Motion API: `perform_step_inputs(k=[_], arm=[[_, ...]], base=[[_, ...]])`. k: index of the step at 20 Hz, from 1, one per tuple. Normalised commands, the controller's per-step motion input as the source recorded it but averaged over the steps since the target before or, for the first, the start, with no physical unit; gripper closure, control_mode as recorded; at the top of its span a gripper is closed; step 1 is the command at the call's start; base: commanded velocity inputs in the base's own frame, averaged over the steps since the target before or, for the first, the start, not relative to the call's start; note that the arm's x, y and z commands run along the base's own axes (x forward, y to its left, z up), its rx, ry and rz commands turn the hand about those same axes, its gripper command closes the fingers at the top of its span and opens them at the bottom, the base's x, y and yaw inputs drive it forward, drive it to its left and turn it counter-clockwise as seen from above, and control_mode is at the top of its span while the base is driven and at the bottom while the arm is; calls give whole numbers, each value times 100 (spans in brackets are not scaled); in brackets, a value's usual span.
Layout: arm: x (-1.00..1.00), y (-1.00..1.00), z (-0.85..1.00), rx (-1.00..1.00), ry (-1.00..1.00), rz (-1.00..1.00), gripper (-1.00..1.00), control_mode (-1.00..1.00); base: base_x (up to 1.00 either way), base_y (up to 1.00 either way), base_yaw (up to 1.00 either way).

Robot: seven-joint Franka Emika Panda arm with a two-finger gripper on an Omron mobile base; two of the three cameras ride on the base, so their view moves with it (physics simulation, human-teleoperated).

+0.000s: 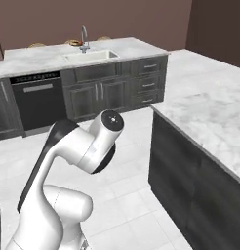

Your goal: Pick up the brewed coffee from the coffee machine and place it next to the breakfast plate on the dining counter.

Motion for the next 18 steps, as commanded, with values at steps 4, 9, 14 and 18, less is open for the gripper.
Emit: perform_step_inputs(k=[4, 9, 14, 18], arm=[[0, 0, 0, 0, 0, 0, 100, 100], [0, 0, 0, 0, 0, 0, 100, 100], [0, 0, 0, 0, 0, 0, 100, 100], [0, 0, 0, 0, 0, 0, 100, 100]], base=[[100, 11, 26], [100, 0, 21], [100, -8, 7], [100, 0, -3]])
